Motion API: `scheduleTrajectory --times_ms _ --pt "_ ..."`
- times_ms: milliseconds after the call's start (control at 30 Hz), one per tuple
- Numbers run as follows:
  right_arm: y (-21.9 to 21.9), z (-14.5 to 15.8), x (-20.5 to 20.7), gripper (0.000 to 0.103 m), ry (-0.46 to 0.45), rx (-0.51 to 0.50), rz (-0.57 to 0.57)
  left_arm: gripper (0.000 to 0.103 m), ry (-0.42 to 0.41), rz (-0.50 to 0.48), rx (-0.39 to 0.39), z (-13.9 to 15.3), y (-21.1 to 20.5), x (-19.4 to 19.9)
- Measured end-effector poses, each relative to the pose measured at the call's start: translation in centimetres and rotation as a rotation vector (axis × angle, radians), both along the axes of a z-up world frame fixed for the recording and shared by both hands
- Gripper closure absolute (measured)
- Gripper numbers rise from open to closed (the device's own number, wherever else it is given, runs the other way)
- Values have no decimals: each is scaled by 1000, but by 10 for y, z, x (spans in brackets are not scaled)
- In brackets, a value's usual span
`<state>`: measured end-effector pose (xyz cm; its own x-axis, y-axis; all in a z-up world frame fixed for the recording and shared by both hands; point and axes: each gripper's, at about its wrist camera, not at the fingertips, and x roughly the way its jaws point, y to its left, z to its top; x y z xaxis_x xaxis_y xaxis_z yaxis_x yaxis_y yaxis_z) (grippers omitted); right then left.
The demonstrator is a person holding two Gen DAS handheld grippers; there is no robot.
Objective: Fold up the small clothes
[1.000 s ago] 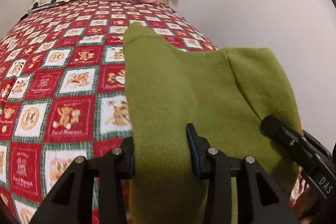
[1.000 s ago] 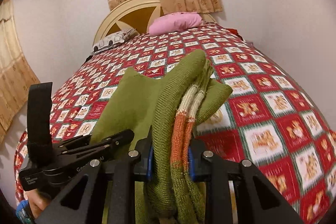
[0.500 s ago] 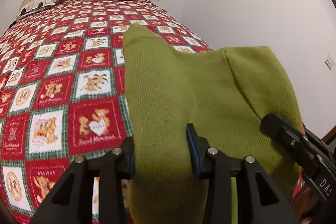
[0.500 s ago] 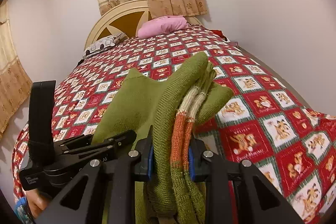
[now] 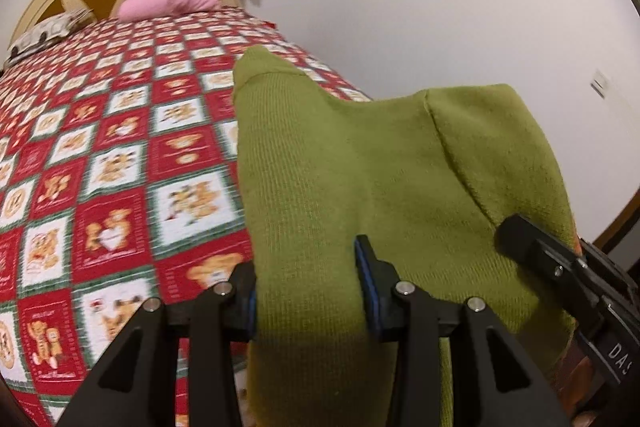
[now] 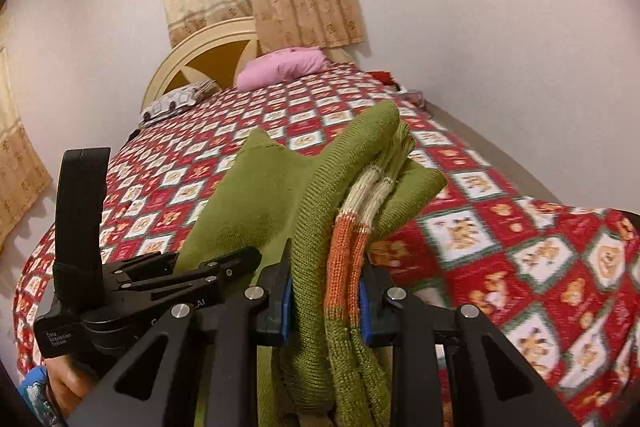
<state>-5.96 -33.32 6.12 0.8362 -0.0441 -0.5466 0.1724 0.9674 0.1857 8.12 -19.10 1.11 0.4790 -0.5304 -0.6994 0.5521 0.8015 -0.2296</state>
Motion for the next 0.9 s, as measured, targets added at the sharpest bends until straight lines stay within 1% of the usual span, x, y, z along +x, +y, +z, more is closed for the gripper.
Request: scheduleTrajectory --times_ms 100,233,567,700,833,900 --pt "-20 3 -16 78 -14 -2 -44 62 -7 -42 0 5 -21 -7" --pt "-43 6 -25 78 -25 -9 -89 62 -33 -77 13 9 -46 -14" --pt "-90 11 -28 78 -49 -29 -181 62 -53 -131 31 16 -106 -13" --pt "-108 6 -23 78 -48 -57 -211 62 -45 -140 35 13 -130 -7" --pt "-127 -9 -9 78 -23 -106 -232 62 -68 -140 63 4 -155 1" --pt "-140 -18 0 78 4 -89 -242 62 -53 -133 83 -4 -168 8"
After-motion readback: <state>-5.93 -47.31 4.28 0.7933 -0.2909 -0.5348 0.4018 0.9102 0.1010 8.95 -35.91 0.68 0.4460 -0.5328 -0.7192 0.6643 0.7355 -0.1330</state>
